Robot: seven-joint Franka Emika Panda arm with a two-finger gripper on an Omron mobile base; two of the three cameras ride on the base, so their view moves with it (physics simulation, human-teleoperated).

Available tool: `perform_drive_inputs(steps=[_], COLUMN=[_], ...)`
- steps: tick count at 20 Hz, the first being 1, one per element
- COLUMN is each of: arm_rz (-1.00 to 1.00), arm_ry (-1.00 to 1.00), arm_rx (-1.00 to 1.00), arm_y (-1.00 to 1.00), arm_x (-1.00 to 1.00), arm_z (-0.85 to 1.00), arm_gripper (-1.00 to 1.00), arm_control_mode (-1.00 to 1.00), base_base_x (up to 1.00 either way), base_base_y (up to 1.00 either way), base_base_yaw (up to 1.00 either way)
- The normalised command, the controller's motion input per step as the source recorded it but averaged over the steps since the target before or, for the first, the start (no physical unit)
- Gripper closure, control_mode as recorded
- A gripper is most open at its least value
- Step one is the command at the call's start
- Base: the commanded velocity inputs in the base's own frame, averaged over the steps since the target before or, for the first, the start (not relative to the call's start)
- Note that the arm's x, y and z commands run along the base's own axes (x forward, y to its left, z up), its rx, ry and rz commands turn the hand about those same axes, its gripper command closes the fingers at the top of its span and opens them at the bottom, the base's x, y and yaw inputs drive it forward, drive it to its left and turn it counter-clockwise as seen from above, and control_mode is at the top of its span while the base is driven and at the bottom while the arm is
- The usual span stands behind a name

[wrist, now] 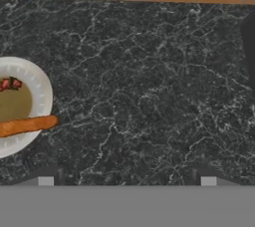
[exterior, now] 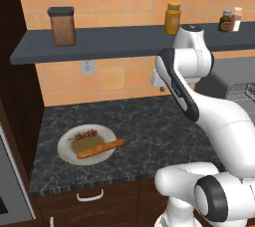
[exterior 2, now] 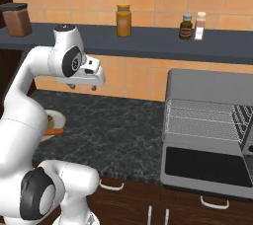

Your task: Pick up the kebab skewer and baguette bread, and place them inside the toaster oven. Close the toaster oven door and start by setting the timer.

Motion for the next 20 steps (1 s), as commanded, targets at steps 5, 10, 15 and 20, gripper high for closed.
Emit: perform_drive_inputs(steps=[5,10,15,20], arm_rz=[0.0,0.0,0.0,0.0], arm_ry=[0.0,0.0,0.0,0.0], arm_rx=[0.0,0.0,0.0,0.0], arm_y=[0.0,0.0,0.0,0.0], arm_x=[0.0,0.0,0.0,0.0], arm_z=[0.0,0.0,0.0,0.0], arm_gripper=[-1.0,-1.0,-1.0,-1.0], arm_control_mode=[1.0,1.0,1.0,1.0], base_base_x=[0.01,0.04,0.09,0.09], base_base_y=[-0.41,-0.41,-0.36,-0.35], base_base_yaw=[0.0,0.0,0.0,0.0])
